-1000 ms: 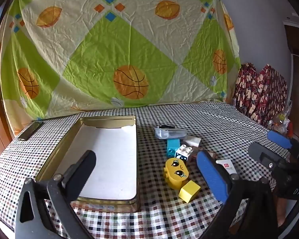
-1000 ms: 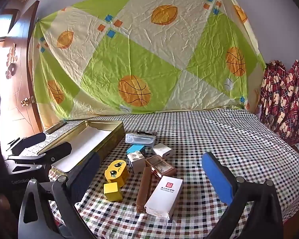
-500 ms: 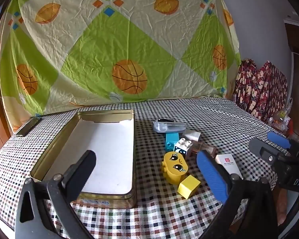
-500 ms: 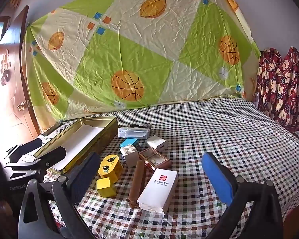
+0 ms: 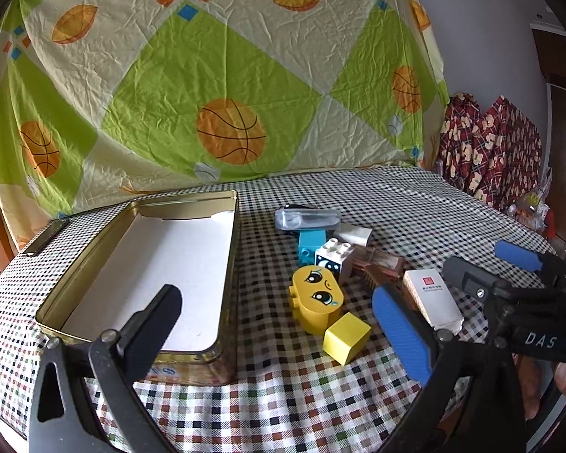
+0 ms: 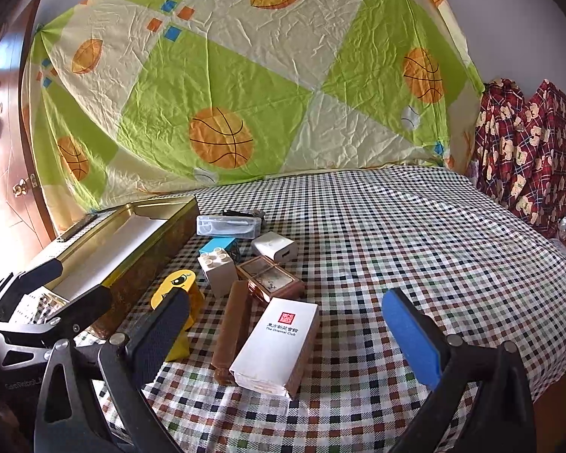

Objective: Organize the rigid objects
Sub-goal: 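Move the left and right grippers toward the yellow cube and white card box, then grasp the yellow cube with the left gripper while the right gripper grasps the white card box, then carry the yellow cube and white card box over the gold tin box, then lower and release the yellow cube and white card box into the tin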

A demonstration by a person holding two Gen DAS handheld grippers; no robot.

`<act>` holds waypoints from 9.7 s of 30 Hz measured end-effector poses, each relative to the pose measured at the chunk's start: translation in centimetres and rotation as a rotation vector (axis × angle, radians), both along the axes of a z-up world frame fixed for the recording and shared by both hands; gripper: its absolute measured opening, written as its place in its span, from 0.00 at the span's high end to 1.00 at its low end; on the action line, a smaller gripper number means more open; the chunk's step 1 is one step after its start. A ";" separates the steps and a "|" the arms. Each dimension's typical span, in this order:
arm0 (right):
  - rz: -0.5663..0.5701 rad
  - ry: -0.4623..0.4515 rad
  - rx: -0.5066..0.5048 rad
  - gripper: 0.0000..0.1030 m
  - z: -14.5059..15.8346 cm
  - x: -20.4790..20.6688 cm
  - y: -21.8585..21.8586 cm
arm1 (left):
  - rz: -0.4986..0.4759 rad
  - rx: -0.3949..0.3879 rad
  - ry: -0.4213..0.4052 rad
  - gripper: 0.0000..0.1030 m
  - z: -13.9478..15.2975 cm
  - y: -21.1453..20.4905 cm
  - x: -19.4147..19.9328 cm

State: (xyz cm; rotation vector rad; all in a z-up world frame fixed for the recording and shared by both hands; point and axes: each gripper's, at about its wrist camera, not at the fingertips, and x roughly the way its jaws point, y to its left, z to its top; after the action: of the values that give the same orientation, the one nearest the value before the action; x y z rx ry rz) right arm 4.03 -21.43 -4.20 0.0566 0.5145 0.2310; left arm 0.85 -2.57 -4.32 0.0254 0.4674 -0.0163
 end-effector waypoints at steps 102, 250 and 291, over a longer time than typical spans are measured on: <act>0.040 -0.036 -0.078 0.58 -2.7 4.1 -0.2 | -0.076 0.021 -0.084 0.65 -2.6 -1.2 1.7; 0.396 -0.112 -0.042 0.58 -0.9 2.4 15.7 | 0.282 -0.098 -0.040 0.65 -1.0 16.6 2.5; 0.447 0.203 -0.104 0.42 -0.1 16.2 24.1 | 0.201 -0.066 0.282 0.32 1.1 20.0 13.7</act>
State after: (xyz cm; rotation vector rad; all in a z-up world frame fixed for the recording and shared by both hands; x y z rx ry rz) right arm 20.24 2.68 -4.28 -0.1399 0.7380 0.6394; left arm 14.59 17.40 -3.18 -0.0901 0.7496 0.1638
